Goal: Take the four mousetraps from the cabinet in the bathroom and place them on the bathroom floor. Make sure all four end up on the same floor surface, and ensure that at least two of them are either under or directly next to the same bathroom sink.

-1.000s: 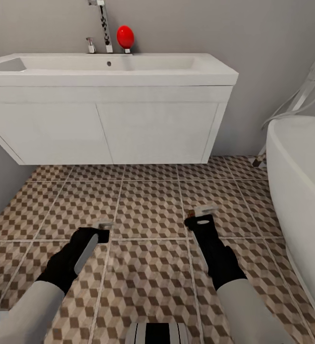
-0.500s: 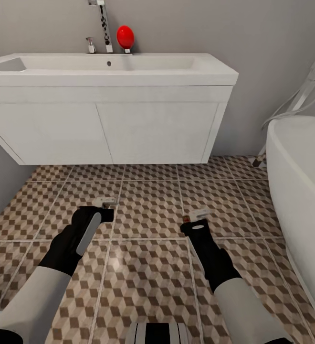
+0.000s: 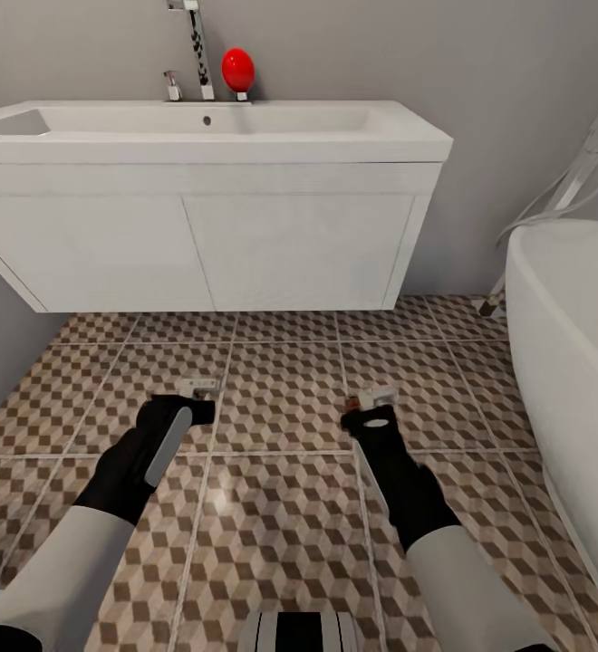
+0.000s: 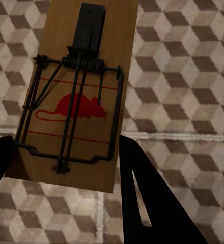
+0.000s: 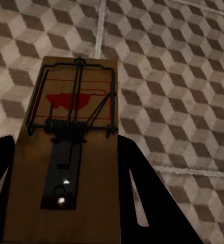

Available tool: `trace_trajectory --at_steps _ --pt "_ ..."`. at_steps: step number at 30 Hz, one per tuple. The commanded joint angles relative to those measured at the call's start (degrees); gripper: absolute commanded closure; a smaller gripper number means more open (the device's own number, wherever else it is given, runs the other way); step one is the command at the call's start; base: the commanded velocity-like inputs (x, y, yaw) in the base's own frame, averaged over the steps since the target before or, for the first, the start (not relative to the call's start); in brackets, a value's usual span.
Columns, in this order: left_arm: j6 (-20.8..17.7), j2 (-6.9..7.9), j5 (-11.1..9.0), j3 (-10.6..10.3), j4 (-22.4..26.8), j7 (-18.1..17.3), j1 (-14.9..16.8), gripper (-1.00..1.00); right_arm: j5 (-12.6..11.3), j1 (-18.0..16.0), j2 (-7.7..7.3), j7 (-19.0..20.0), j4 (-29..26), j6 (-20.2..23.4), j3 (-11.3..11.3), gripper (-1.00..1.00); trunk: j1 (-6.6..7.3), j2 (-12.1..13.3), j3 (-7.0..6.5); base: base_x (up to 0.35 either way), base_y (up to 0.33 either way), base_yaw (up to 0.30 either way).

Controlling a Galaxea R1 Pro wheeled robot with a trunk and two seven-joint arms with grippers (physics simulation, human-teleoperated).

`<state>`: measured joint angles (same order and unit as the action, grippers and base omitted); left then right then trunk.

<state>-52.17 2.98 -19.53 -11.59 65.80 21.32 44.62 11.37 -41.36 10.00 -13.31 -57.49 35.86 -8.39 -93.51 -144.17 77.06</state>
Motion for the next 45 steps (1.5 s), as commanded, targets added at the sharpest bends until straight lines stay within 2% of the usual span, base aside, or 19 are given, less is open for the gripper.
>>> trace_trajectory --at_steps 1,6,8,10,14,16,18,21,25,29,35,40,45 --pt "0.2 0.14 -0.4 -0.2 -0.5 0.6 0.0 1.0 0.1 0.0 0.0 -0.2 -0.6 0.3 -0.1 1.0 0.01 0.0 0.04 0.0 0.0 0.0" --pt "9.1 0.41 -0.4 -0.5 -6.4 -0.8 0.0 1.0 0.1 -0.1 0.0 -0.3 -7.0 2.0 -0.1 1.0 0.01 0.0 0.04 0.0 0.0 0.0" --pt "10.4 0.47 -0.4 -0.6 -7.0 -1.9 0.0 1.0 0.1 -0.3 0.0 -0.4 -9.4 5.0 -0.1 1.0 0.01 0.0 0.04 0.0 0.0 0.0" --pt "11.3 0.51 -0.3 -0.7 -7.3 -3.1 0.0 1.0 0.1 -1.6 0.0 -0.2 -11.1 9.9 -0.1 1.0 0.01 0.0 0.04 0.0 0.0 0.0" --pt "11.8 0.46 -0.3 -0.8 -7.4 -4.0 0.0 1.0 0.0 -5.3 0.0 -0.1 -9.1 13.7 -0.1 1.0 0.01 0.0 0.04 0.0 0.0 0.0" --pt "11.9 0.45 -0.3 -0.8 -7.3 -4.1 0.0 1.0 0.0 -8.2 0.0 -0.1 -4.4 14.1 -0.1 1.0 0.01 0.0 0.04 0.0 0.0 0.0" --pt "11.9 0.45 -0.3 -0.8 -6.7 -4.2 0.0 1.0 -0.1 -12.0 0.0 -0.1 2.6 13.5 -0.1 1.0 0.01 0.0 0.04 0.0 0.0 0.0" --pt "11.8 0.45 -0.3 -0.8 -5.7 -4.2 0.0 1.0 -0.2 -17.2 0.0 -0.1 12.4 8.5 -0.1 1.0 0.01 0.0 0.04 0.0 0.0 0.0" --pt "11.8 0.38 -0.3 -0.8 -5.4 -4.2 0.0 1.0 -0.2 -19.4 0.0 -0.1 19.9 4.2 0.0 1.0 0.01 0.0 0.04 0.0 0.0 0.0" --pt "11.9 0.43 -0.3 -0.8 -5.6 -4.2 0.0 1.0 -0.2 -19.9 0.0 -0.1 22.5 2.2 0.1 1.0 0.01 0.0 0.04 0.0 0.0 0.0" --pt "11.4 0.11 -0.2 -0.3 -6.3 -4.1 0.0 1.0 -0.3 -20.1 0.0 -0.1 23.1 0.6 0.1 1.0 0.01 0.0 0.04 0.0 0.0 0.0" --pt "7.6 -0.88 0.0 -0.2 -9.0 -4.0 0.3 1.0 -0.4 -20.1 0.0 -0.1 23.2 0.4 0.1 1.0 0.01 0.0 0.04 0.0 0.0 0.0" --pt "7.2 -0.79 0.0 -0.2 -9.5 -4.2 0.3 1.0 -0.4 -20.1 0.0 0.0 23.2 0.1 0.1 1.0 0.01 0.0 0.04 0.0 0.0 0.0"
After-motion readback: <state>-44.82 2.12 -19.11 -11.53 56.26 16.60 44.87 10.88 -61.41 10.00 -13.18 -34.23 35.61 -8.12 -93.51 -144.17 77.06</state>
